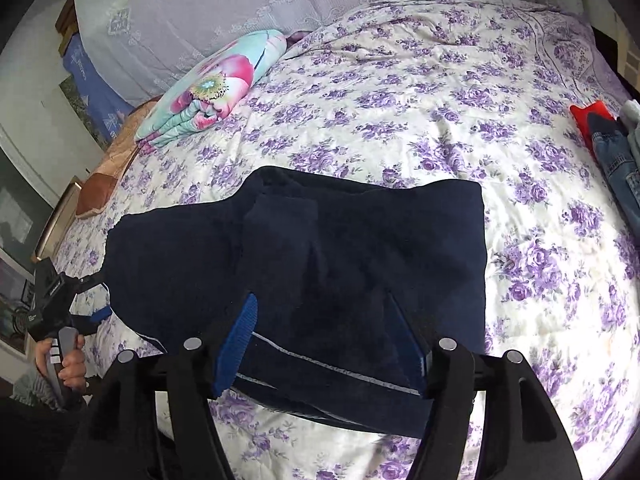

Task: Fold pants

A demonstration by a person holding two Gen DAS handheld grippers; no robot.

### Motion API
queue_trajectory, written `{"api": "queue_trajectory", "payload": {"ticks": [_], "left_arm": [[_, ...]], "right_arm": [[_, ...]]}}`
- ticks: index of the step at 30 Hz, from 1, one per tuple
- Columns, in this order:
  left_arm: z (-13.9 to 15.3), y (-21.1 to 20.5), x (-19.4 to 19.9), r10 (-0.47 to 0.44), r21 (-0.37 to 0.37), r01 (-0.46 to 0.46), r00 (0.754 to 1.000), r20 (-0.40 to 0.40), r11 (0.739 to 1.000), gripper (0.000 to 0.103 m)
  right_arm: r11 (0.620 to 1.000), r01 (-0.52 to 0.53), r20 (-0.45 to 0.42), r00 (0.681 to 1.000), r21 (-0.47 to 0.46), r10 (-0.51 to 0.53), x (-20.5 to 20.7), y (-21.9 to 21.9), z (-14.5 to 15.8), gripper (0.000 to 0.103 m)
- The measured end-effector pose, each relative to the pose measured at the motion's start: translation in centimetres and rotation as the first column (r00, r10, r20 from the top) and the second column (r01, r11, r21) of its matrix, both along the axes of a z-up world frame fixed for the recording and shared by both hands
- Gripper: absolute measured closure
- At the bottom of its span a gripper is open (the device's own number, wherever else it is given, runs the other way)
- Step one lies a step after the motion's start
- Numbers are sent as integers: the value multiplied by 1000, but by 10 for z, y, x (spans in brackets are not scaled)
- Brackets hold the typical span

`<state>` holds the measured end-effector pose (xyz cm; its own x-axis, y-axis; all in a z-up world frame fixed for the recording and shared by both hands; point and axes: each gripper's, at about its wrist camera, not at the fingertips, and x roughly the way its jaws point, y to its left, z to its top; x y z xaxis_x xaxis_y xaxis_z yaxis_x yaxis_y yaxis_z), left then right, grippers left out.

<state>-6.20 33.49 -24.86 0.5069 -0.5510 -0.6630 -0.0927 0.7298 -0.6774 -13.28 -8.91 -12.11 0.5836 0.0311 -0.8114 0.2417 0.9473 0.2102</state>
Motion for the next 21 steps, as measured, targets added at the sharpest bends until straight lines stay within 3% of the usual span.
{"api": "queue_trajectory", "payload": {"ticks": [10, 11, 12, 16, 21], "left_arm": [[-5, -9, 43, -2, -41, 6, 995, 97, 999, 7], [-4, -9, 41, 7, -40, -3, 995, 104, 999, 11], [-3, -6, 38, 24, -39, -19, 994, 105, 999, 28], [0, 16, 28, 47, -121, -34, 993, 109, 992, 62], [38, 2, 17, -21, -1, 21, 983, 184, 1000, 67]], "right_arm": [[998, 0, -27, 1000, -67, -2, -8, 9, 12, 34], [997, 8, -20, 1000, -71, -9, -9, 8, 14, 34], [997, 15, -14, 1000, -71, -16, -10, 7, 15, 34], [997, 3, -17, 1000, -71, -4, -8, 9, 13, 34], [993, -79, -27, 997, -88, 77, 7, 26, 8, 34]]}}
